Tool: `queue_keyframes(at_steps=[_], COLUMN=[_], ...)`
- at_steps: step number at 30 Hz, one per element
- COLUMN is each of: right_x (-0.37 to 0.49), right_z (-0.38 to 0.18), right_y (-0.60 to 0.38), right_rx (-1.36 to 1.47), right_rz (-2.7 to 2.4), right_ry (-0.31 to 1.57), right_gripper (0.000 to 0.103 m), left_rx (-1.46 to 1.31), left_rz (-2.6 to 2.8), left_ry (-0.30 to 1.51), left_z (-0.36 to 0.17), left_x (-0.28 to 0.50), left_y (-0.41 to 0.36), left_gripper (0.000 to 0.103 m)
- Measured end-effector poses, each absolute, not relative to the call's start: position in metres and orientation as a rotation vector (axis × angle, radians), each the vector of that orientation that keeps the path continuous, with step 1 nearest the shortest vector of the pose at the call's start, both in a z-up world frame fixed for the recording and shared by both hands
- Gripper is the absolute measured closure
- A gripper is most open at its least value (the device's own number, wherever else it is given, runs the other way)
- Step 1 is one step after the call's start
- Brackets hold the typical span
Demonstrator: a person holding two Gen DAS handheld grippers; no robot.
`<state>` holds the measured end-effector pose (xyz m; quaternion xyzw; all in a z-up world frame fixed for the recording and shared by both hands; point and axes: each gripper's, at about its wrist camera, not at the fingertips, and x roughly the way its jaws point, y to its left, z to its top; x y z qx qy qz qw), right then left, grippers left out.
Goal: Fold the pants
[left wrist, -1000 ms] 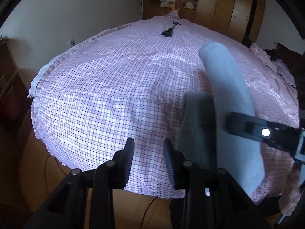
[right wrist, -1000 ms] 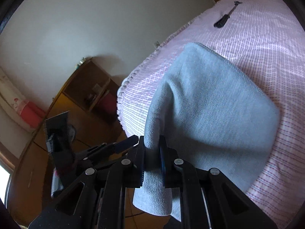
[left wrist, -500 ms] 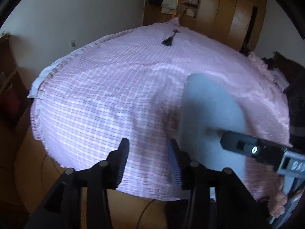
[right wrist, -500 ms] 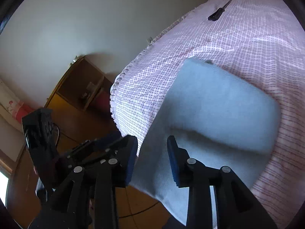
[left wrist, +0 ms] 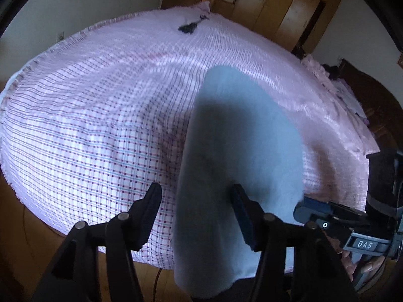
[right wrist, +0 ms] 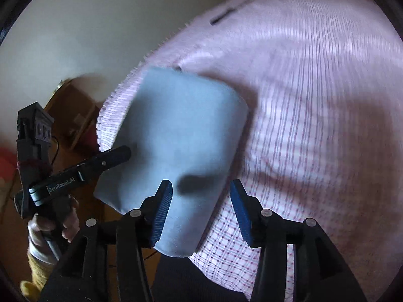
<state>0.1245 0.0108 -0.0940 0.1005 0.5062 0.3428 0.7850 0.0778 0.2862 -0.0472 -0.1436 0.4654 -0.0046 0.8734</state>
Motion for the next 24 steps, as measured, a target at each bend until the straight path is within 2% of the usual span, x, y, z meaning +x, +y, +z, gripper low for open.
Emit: queue_keyframes(at_steps=[13, 15, 17, 19, 24], right_x=[0.148, 0.146, 0.144, 0.14, 0.126], right_z=[-0.115, -0.112, -0.105, -0.096, -0.065], right_y=[0.05, 0.05, 0.048, 0.044, 0.033], right_rx=[0.272, 0.275, 0.269, 0.274, 0.248], right_rz=[0.763, 0.766, 0.78, 0.808, 0.854], right_ry=[1.092, 1.085, 1.058, 1.033, 0.977], right_gripper=[0.056, 0.06, 0.078, 0.085, 0.088], left_rx=[-0.381, -0.413, -0.426, -0.423, -0.437], left_rz=[-0.109, -0.125, -0.113, -0.108, -0.12], left_ry=[0.947, 0.931, 0.919, 0.902, 0.852], left_z=[-0.071, -0.072, -0.071, -0.067, -0.047], left_x=[0.114, 0.117, 0.117, 0.114, 0.103], left_y=[0.294, 0.293, 0.29, 0.287, 0.278], left_gripper=[0.041, 0.052, 0.053, 0.056, 0.062])
